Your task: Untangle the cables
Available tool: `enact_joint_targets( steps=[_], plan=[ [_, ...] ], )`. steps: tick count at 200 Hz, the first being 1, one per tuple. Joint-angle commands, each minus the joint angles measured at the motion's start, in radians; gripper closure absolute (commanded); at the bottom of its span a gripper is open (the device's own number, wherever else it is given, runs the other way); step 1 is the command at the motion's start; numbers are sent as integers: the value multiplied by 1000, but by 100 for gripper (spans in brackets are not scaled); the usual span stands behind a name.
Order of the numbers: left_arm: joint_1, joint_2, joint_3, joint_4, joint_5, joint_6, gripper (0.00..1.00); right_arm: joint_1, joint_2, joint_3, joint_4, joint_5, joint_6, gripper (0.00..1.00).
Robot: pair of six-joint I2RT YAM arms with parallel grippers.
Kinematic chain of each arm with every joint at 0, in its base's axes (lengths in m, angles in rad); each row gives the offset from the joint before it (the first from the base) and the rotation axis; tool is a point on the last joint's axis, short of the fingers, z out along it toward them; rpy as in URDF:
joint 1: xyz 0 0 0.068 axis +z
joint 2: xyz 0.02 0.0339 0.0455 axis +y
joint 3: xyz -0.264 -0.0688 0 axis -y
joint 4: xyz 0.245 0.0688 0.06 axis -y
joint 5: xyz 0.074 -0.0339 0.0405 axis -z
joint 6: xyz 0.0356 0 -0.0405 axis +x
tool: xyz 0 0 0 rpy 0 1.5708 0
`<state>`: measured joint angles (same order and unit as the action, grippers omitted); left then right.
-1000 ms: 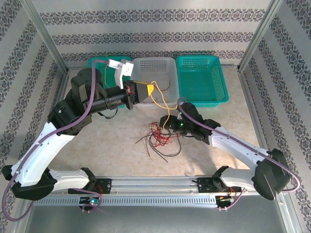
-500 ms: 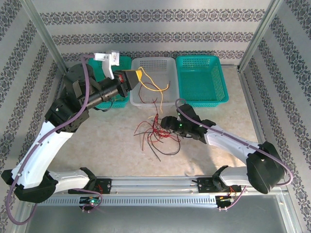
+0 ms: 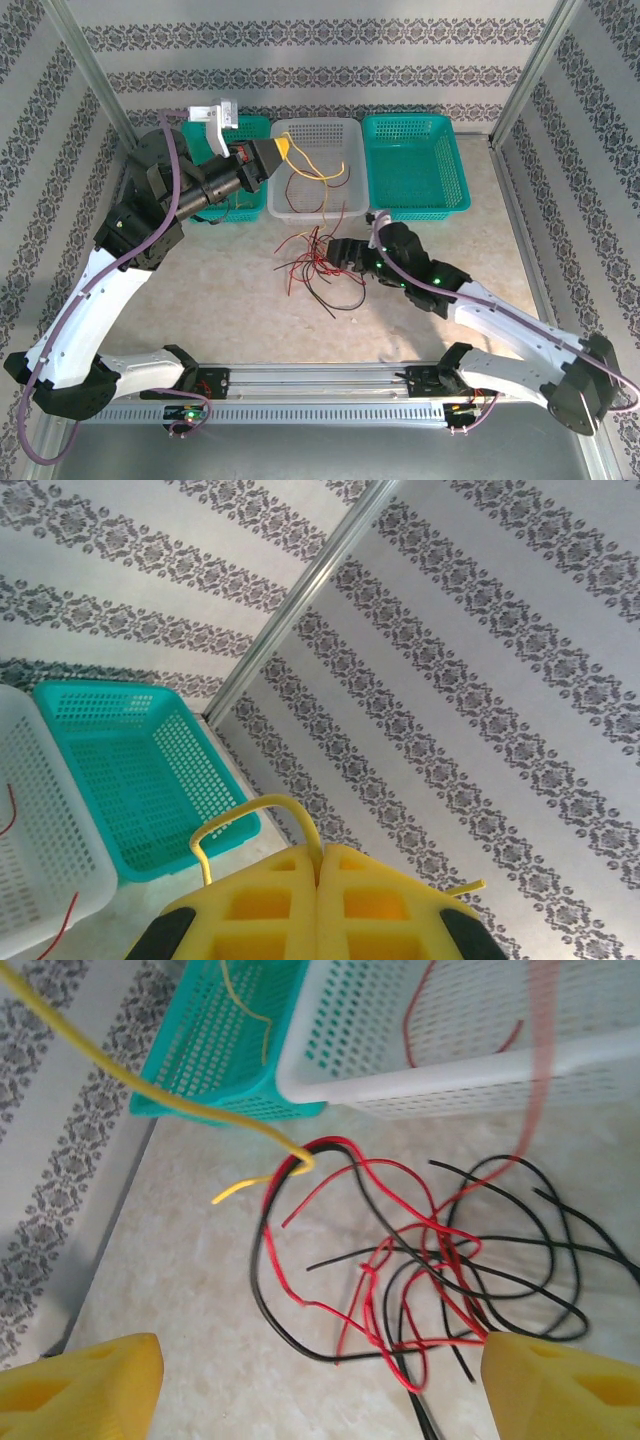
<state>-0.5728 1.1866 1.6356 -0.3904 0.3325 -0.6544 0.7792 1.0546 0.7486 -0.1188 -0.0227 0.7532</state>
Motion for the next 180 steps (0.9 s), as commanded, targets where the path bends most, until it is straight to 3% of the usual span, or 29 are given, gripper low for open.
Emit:
enact_joint_targets(
  steps=[1,18,42,78,90,124,150,180],
  plan=[
    [16,-15,30,90,31,-36,100,26,79,26,151,43,-43,17],
    [16,-16,35,87,42,-48,100,41,150,31,269,67,-22,17],
    [16,-23,23,81,38,-58,100,57,230,53,328,209,38,18],
    [16,-22,36,76,42,-70,100,49,311,66,411,210,61,21],
    [16,-19,53,66,40,-64,100,49,328,69,405,211,53,29],
    [17,-12,96,37,30,-45,100,45,335,50,347,237,41,63],
    [21,-2,133,6,19,-30,100,45,324,45,270,230,23,74],
    [28,19,205,-39,19,-5,100,38,344,51,152,220,27,80]
  ],
)
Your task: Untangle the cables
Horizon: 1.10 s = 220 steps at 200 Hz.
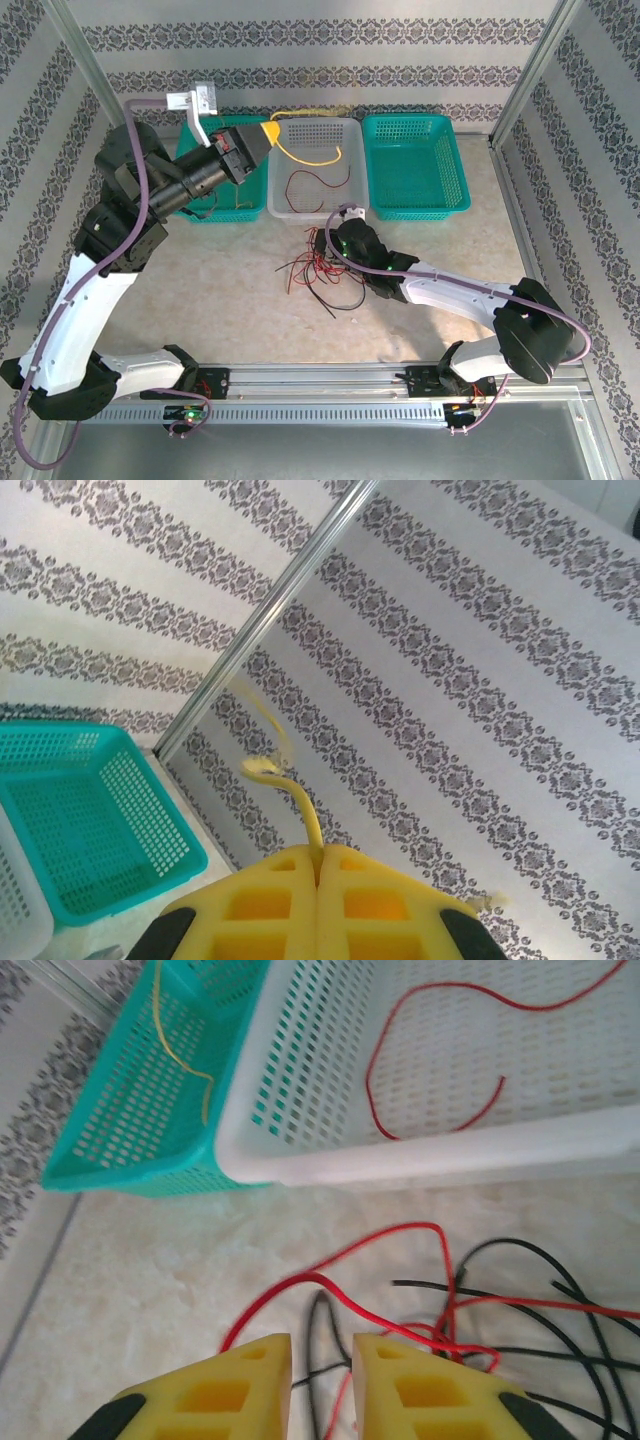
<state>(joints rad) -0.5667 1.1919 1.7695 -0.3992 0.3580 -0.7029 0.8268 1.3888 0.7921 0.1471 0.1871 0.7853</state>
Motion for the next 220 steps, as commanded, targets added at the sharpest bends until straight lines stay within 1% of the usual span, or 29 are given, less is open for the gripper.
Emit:
enact_joint_targets(
  steps=[1,29,46,56,74,83,100,114,134,157,173,190,220],
  plan=[
    [23,14,74,-32,-8,45,100,-10,11,6,-116,8,-3,80],
    [34,38,143,-137,-77,113,100,-11,0,-26,-130,-41,28,81],
    [57,43,149,-182,-127,148,100,-11,-29,-51,-132,-67,51,78],
    [75,45,141,-190,-151,167,100,-11,-48,-62,-142,-84,60,72],
    [110,47,110,-177,-196,213,100,-5,-96,-72,-190,-83,67,53],
    [134,50,88,-154,-207,234,100,-3,-128,-76,-222,-73,69,45],
    [180,53,30,-78,-230,258,100,-5,-195,-83,-276,-49,72,38],
    [222,63,-13,-4,-227,275,100,-6,-249,-82,-312,-42,68,36],
    [299,112,-13,26,-208,275,100,-8,-313,-72,-364,-28,59,34],
    [360,147,-77,122,-212,329,100,-11,-368,-67,-404,-18,55,32],
    [410,172,-142,205,-192,347,100,-14,-388,-67,-423,-18,54,31],
    [467,205,-218,312,-142,340,100,-15,-395,-65,-441,-21,54,30],
    [544,268,-322,470,-96,328,100,-15,-402,-62,-456,-38,57,30]
  ],
)
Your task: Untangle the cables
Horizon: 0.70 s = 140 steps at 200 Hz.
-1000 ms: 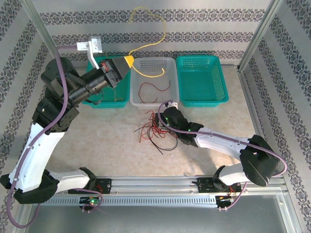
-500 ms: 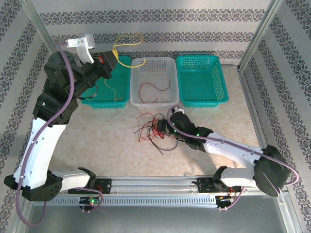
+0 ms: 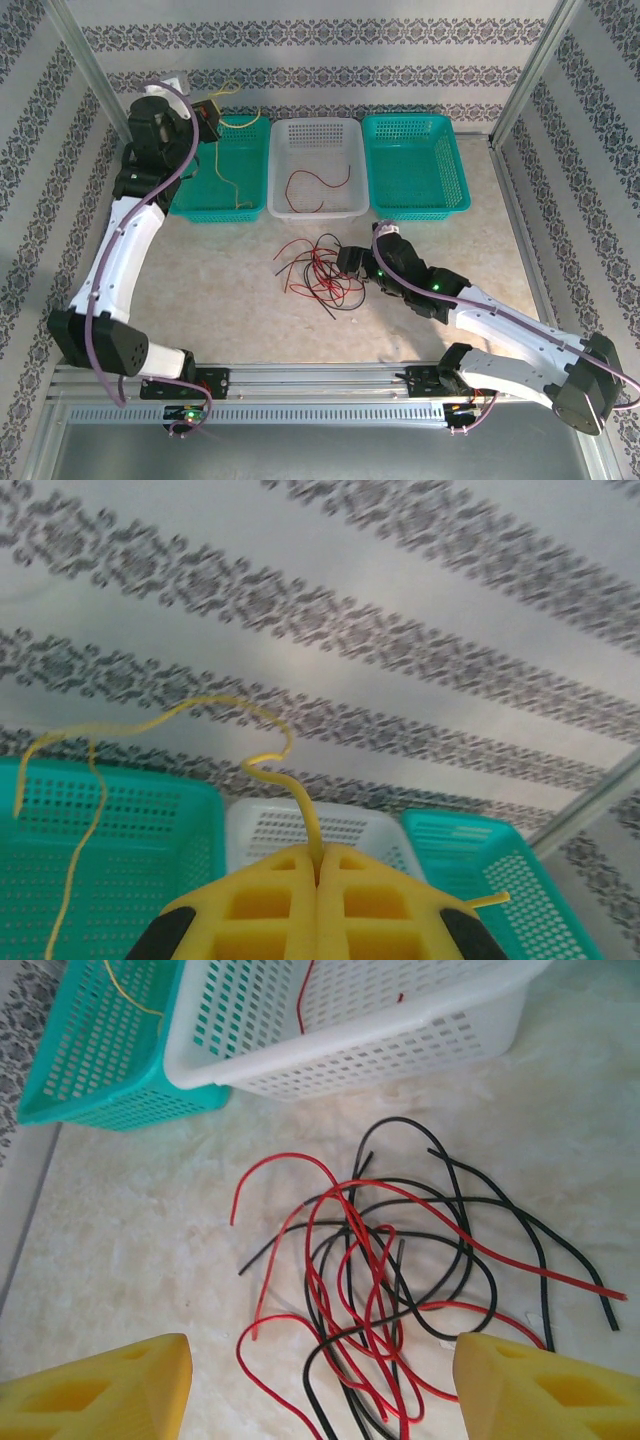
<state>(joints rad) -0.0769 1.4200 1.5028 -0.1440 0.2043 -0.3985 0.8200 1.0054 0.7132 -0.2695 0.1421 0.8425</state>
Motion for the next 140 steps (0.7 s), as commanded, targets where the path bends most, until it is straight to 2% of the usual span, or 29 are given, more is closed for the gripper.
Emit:
enact_joint_targets(
  steps=[1,33,74,106,140],
  plan=[
    [57,42,-57,219,59,24,100,-8,-19,17,-40,6,1,30],
    [96,116,-113,321,80,25,100,-9,-21,28,-60,-4,-3,29],
    [99,196,-211,437,69,43,100,-14,-14,55,-82,-14,-16,29],
    [98,253,-278,469,60,43,100,-18,-14,55,-92,-22,-15,29],
    [98,302,-300,430,82,47,98,-19,-10,59,-108,-27,-16,29]
  ],
)
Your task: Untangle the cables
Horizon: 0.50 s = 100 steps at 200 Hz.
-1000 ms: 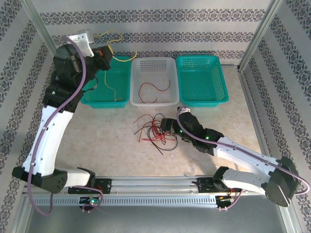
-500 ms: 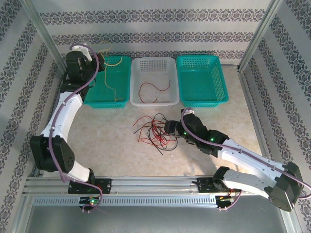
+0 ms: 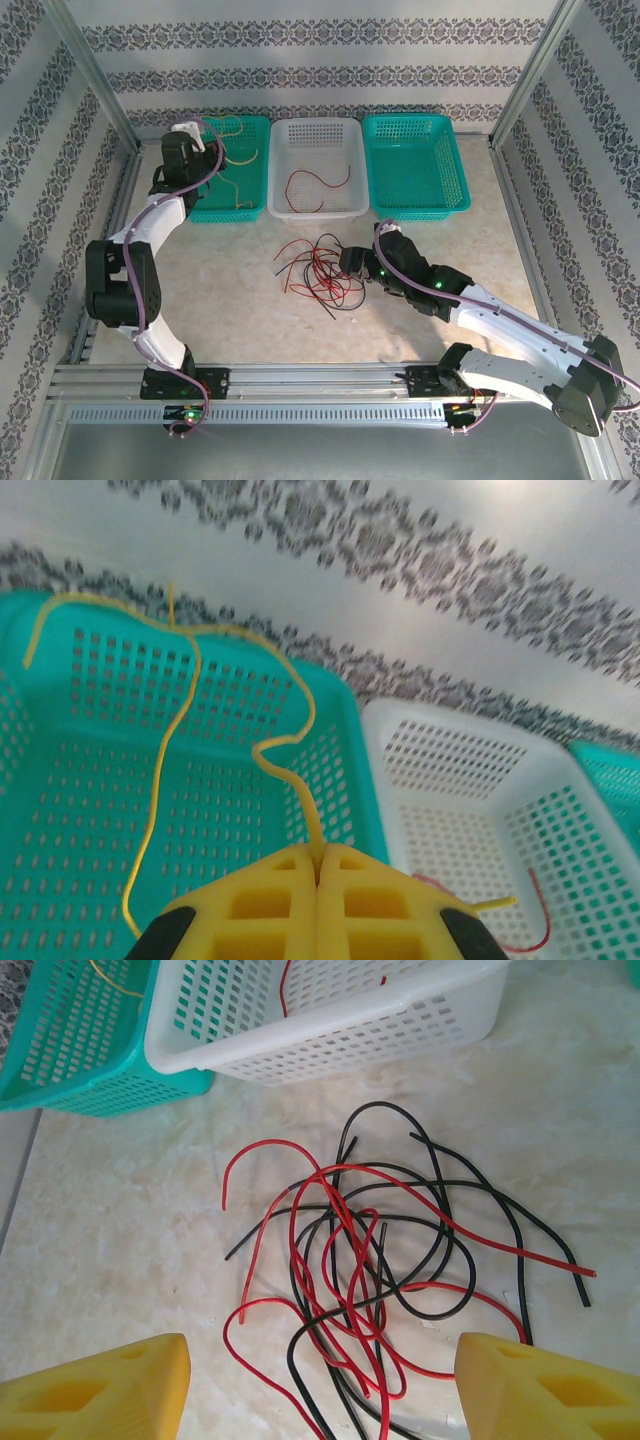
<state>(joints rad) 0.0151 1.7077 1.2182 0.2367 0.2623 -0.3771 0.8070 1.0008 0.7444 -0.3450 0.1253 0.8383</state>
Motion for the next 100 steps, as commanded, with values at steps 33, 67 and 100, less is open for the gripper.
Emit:
enact_joint_targets(
  steps=[33,67,100],
  plan=[
    [6,-13,-64,22,-17,22,49,-21,62,87,-124,0,-37,28],
    [5,-97,-104,-8,-41,2,29,-22,199,204,-284,51,-61,23],
    [1,-235,-68,-145,-87,-51,32,-12,302,269,-334,1,-88,22]
  ],
)
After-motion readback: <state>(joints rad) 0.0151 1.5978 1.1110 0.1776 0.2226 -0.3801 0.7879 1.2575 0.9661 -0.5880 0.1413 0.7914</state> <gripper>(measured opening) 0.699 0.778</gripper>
